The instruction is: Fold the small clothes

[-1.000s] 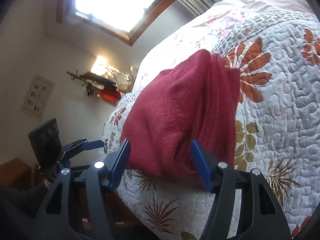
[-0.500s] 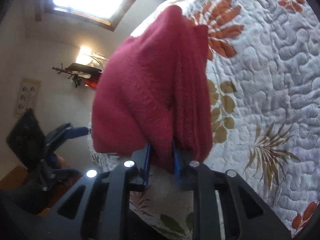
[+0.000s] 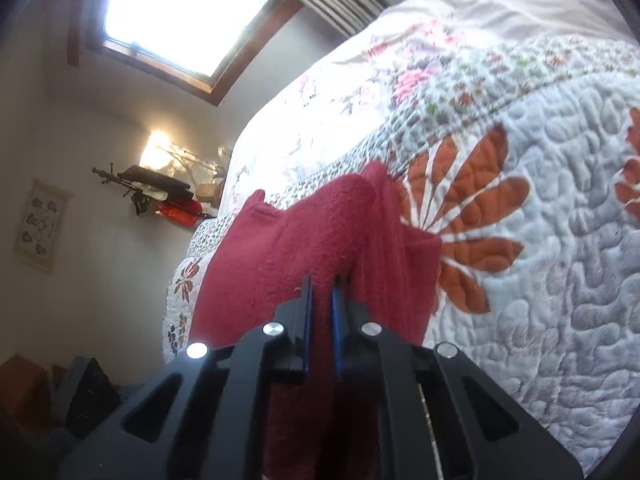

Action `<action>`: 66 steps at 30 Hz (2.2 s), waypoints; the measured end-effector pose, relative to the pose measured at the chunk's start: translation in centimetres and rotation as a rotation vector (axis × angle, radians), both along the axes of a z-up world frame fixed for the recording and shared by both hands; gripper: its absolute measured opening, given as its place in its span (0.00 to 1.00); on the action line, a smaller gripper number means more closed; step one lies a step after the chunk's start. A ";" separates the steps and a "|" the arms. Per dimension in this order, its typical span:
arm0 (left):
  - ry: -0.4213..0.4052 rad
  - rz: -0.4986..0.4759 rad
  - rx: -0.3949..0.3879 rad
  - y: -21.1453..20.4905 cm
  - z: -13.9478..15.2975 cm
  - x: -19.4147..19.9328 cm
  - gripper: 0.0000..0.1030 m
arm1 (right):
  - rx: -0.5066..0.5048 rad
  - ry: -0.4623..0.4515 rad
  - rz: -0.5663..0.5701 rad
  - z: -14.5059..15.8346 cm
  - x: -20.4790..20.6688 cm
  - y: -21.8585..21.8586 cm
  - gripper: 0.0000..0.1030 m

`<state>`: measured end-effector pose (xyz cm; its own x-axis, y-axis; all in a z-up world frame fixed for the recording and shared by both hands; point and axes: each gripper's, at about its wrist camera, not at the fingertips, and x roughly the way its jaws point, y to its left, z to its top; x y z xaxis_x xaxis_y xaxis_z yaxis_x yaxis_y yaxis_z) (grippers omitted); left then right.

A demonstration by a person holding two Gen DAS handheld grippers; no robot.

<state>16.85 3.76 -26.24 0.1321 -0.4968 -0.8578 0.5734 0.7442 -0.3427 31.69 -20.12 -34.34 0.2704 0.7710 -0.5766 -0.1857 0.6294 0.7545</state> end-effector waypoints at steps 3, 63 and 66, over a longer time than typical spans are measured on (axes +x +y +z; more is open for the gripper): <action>0.024 0.002 -0.034 -0.1 -0.3 0.2 0.77 | -0.029 0.128 -0.085 -4.0 0.8 -1.6 0.06; 0.772 0.487 -0.679 8.5 -12.8 8.6 0.96 | 0.368 0.371 0.199 -11.1 3.8 -3.3 0.94; 0.778 0.492 -0.687 8.1 -13.0 8.9 0.96 | 0.423 0.354 0.224 -10.5 4.1 -2.5 0.94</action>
<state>25.79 11.87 -39.24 -0.0053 -0.9331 -0.3595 -0.2722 0.3473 -0.8974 35.80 -22.60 -44.84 -0.0776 0.9695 -0.2325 0.0292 0.2353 0.9715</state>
